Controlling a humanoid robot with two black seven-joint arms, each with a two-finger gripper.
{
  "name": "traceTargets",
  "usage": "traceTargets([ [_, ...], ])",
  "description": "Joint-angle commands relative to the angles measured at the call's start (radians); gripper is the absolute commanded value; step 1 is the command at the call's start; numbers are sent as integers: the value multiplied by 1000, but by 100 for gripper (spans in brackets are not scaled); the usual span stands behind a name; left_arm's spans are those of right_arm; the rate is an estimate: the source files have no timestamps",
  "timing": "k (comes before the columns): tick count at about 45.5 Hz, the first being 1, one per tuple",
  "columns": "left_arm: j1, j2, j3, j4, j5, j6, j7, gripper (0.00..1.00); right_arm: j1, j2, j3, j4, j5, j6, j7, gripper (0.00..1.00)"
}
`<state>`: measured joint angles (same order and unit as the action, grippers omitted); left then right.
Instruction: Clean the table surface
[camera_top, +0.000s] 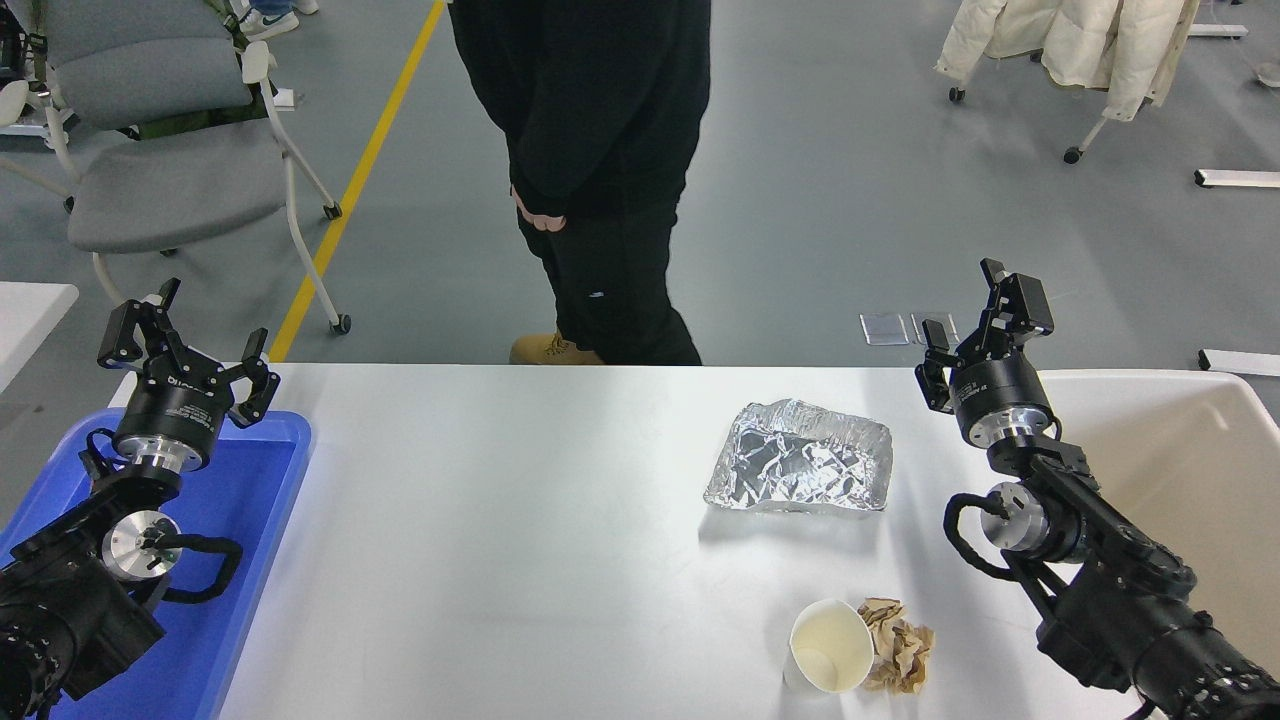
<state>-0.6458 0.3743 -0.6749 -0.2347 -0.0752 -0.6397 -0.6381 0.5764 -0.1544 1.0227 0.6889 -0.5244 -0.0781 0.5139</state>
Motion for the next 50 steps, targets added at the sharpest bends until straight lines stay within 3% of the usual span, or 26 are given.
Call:
traceTargets([
  [1, 0, 0, 0, 0, 0, 0, 0, 100, 0, 1, -1, 0, 0, 0, 0, 100],
  [50, 0, 0, 0, 0, 0, 0, 0, 100, 17, -5, -3, 1, 0, -12, 0, 100],
])
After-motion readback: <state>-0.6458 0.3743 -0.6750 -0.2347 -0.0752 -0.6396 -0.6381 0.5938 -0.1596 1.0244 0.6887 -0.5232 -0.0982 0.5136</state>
